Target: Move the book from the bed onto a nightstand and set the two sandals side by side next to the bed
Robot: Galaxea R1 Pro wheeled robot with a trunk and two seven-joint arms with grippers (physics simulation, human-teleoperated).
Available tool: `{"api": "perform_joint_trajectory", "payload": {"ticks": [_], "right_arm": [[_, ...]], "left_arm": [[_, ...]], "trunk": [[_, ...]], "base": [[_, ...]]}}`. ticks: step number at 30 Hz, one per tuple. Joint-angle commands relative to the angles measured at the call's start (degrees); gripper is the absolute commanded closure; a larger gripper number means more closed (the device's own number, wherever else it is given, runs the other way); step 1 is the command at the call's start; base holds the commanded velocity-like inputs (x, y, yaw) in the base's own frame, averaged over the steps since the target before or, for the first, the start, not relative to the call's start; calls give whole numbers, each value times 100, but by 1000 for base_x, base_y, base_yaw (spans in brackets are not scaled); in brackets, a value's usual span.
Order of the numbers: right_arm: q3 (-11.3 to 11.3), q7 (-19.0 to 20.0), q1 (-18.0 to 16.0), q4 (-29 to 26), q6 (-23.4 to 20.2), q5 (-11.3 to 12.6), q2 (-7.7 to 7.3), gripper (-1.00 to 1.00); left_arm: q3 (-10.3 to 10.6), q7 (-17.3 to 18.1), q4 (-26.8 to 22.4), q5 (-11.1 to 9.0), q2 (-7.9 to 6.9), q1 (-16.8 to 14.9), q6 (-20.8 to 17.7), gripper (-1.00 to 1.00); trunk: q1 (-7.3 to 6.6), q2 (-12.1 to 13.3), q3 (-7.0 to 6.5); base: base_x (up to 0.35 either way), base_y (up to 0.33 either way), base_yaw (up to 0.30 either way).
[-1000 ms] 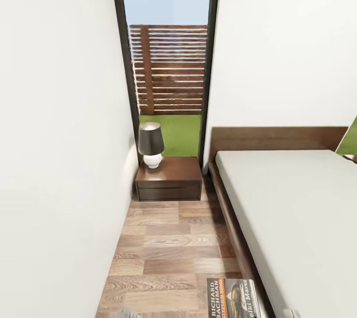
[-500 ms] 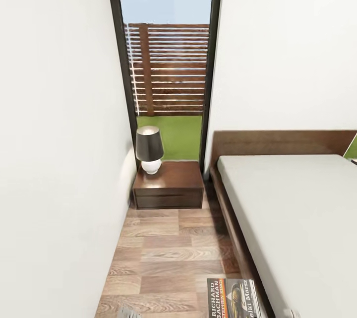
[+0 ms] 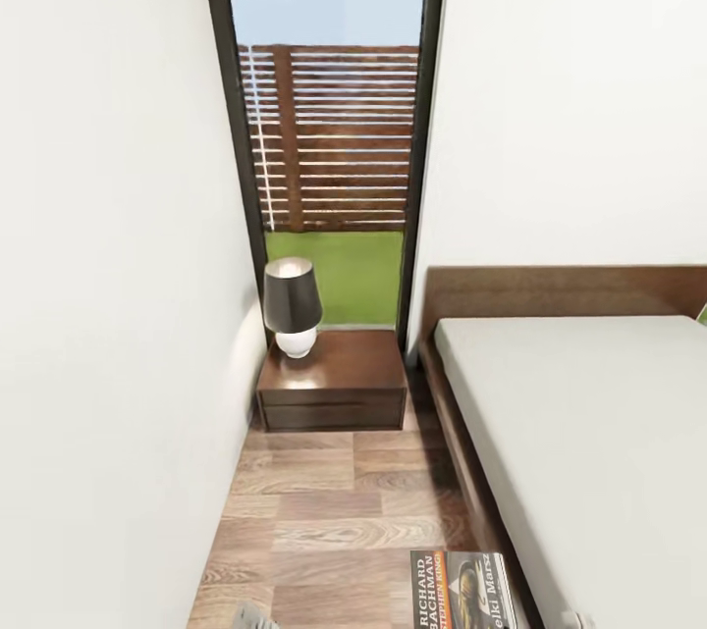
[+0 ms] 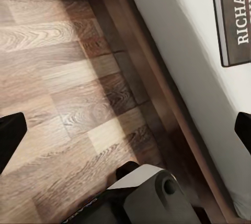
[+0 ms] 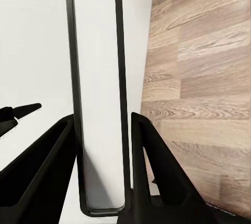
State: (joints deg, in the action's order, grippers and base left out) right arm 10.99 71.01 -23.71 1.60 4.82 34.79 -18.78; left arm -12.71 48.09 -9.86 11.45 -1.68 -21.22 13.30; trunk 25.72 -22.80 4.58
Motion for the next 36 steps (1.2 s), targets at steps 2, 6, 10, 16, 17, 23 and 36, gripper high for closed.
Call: {"api": "perform_joint_trajectory", "payload": {"ticks": [2, 6, 10, 16, 17, 23, 36], "right_arm": [[25, 17, -11, 14, 54, 37, -2, 100], [23, 18, -11, 12, 54, 37, -3, 100], [22, 18, -11, 12, 54, 37, -3, 100], [24, 18, -11, 10, 54, 37, -2, 100], [23, 18, -11, 10, 54, 37, -2, 100], [23, 18, -11, 10, 54, 37, -1, 100], [24, 18, -11, 10, 54, 37, -3, 100]], "left_arm": [[-47, 16, 1, 60, 1, -4, 32, -100], [-49, 16, 3, 60, 1, -5, 32, -100], [-48, 16, 4, 59, 1, -5, 32, -100], [-51, 16, 1, 61, -2, -5, 32, -100], [-51, 16, 1, 60, -1, -4, 32, -100], [-50, 16, 3, 60, 1, -5, 32, -100], [-47, 16, 2, 61, 1, -5, 32, -100]], "trunk": [[7, -12, 12], [7, -12, 12], [7, -12, 12], [7, -12, 12], [7, -12, 12], [7, -12, 12], [7, -12, 12]], "base": [[319, 0, 0], [319, 0, 0], [319, 0, 0], [319, 0, 0], [319, 0, 0], [319, 0, 0], [319, 0, 0]]}}
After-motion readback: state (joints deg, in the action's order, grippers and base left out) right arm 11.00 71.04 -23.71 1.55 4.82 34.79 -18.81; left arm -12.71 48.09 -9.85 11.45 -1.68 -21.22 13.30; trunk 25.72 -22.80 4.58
